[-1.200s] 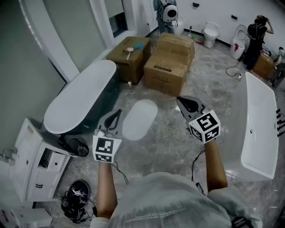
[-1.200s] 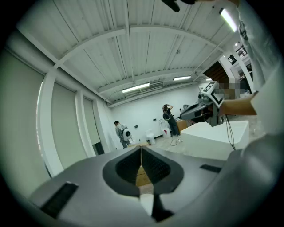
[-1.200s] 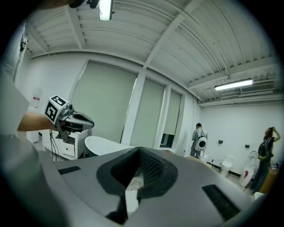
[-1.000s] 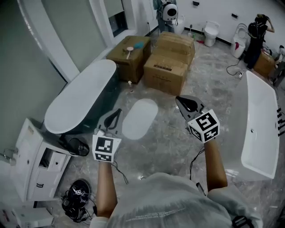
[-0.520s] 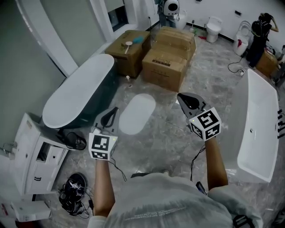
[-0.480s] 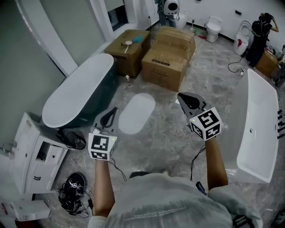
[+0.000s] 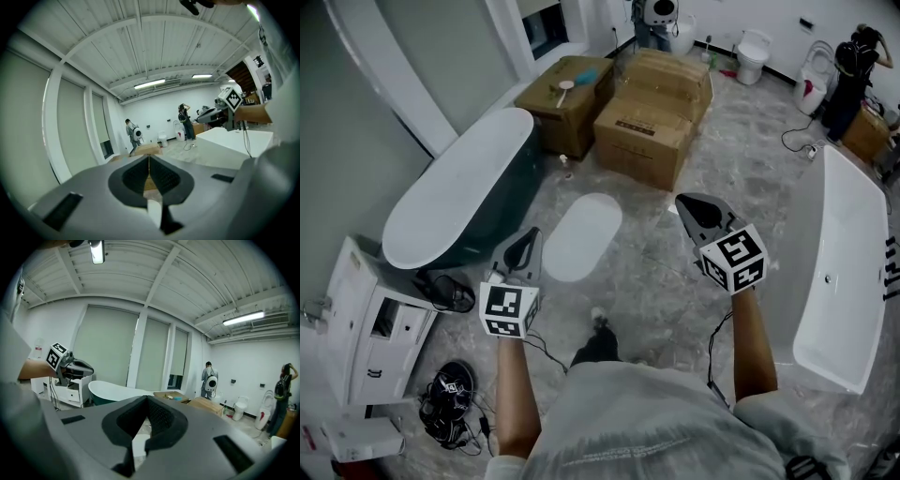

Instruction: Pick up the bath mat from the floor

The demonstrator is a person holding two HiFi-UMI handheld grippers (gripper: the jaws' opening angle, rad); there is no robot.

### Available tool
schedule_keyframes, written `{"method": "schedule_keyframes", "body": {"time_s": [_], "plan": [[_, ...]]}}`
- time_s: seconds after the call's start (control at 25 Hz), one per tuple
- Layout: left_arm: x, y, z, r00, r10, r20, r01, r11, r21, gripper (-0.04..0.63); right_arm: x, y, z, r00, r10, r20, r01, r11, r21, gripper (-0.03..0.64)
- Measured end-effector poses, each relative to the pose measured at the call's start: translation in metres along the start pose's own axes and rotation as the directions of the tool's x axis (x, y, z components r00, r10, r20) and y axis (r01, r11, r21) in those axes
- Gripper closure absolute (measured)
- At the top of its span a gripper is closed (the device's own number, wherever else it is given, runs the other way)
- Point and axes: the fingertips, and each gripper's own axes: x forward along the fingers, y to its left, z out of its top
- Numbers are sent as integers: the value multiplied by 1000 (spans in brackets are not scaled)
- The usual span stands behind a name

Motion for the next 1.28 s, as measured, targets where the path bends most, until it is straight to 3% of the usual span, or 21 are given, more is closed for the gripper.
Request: {"method": "schedule_keyframes", "body": {"time_s": [0.32, 0.8, 0.96, 1.12, 1.28], "plan": [[87, 40, -21, 1000, -29, -8, 29, 1000, -13, 577, 76, -45, -17, 999, -3, -37, 3, 1000, 17, 601], [252, 166, -28, 998, -59, -23, 59, 998, -18, 577, 262, -120, 4, 996, 65, -62, -57, 990, 127, 601], [287, 205, -39, 999, -22, -45, 20, 999, -32, 577, 315, -131, -7, 988, 73, -137, -55, 990, 131, 601], [315, 234, -55, 997, -7, -76, 5, 999, -38, 578, 353, -142, -10, 988, 73, -139, -51, 986, 159, 601], [328, 260, -58, 996, 66, -52, -70, 994, -83, 586, 378, -144, -15, 982, 96, -161, -70, 985, 155, 601]]}}
